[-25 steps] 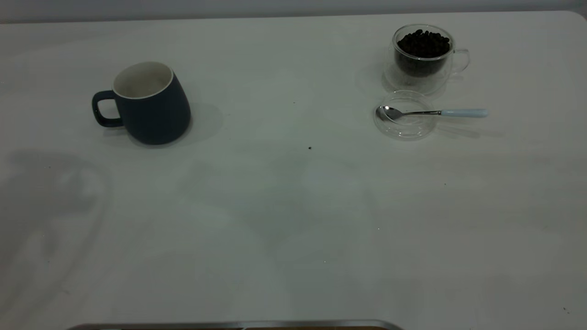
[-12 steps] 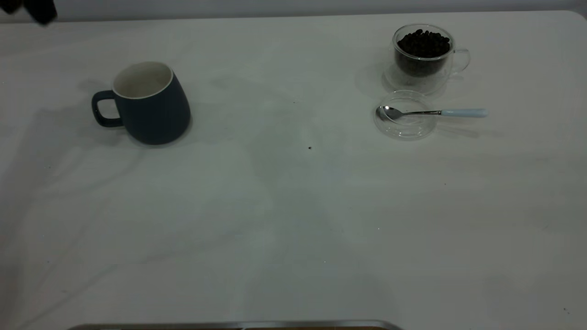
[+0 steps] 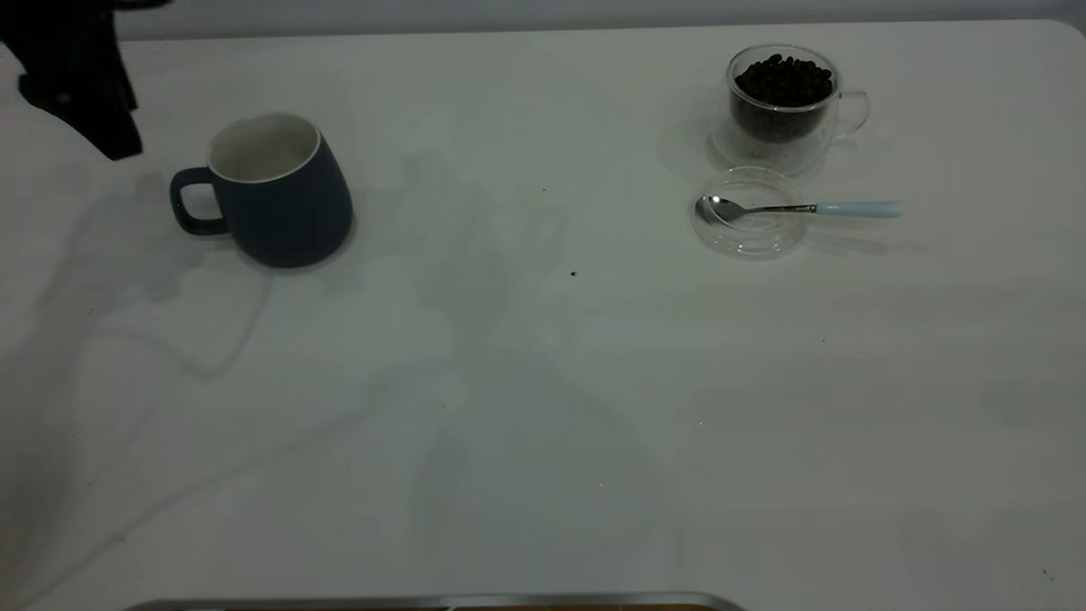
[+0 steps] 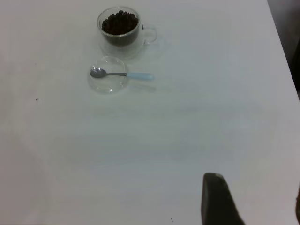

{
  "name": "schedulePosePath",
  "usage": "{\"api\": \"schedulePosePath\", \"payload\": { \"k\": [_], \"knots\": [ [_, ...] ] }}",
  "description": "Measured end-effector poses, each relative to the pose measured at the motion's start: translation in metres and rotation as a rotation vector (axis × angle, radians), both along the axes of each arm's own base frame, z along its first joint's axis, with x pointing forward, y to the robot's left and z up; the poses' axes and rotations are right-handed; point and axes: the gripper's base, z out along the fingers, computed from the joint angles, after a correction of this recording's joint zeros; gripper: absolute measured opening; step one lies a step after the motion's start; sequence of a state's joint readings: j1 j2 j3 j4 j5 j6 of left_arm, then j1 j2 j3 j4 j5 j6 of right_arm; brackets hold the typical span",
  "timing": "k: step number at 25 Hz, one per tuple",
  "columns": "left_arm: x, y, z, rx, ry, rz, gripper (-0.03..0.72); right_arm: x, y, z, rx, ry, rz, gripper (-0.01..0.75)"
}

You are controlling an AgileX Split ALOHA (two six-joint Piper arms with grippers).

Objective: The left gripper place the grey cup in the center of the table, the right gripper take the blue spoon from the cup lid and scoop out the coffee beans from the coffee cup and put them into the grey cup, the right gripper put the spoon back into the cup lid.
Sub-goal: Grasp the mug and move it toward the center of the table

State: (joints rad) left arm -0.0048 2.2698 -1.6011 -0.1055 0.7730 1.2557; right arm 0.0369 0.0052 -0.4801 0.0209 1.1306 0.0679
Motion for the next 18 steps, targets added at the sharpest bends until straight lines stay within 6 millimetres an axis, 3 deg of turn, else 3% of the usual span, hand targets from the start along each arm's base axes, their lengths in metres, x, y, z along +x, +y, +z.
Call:
{"api": "schedulePosePath", "payload": {
  "k": [10, 18],
  "knots": [
    [0.005, -0.006, -0.029, -0.029, -0.011, -0.077, 0.591, 0.000, 0.000, 0.000, 0.000, 0.000, 0.000, 0.436],
    [0.006, -0.031, -0.047, -0.010, -0.039, -0.273, 0.591, 0.000, 0.000, 0.000, 0.000, 0.000, 0.000, 0.436]
  ]
}}
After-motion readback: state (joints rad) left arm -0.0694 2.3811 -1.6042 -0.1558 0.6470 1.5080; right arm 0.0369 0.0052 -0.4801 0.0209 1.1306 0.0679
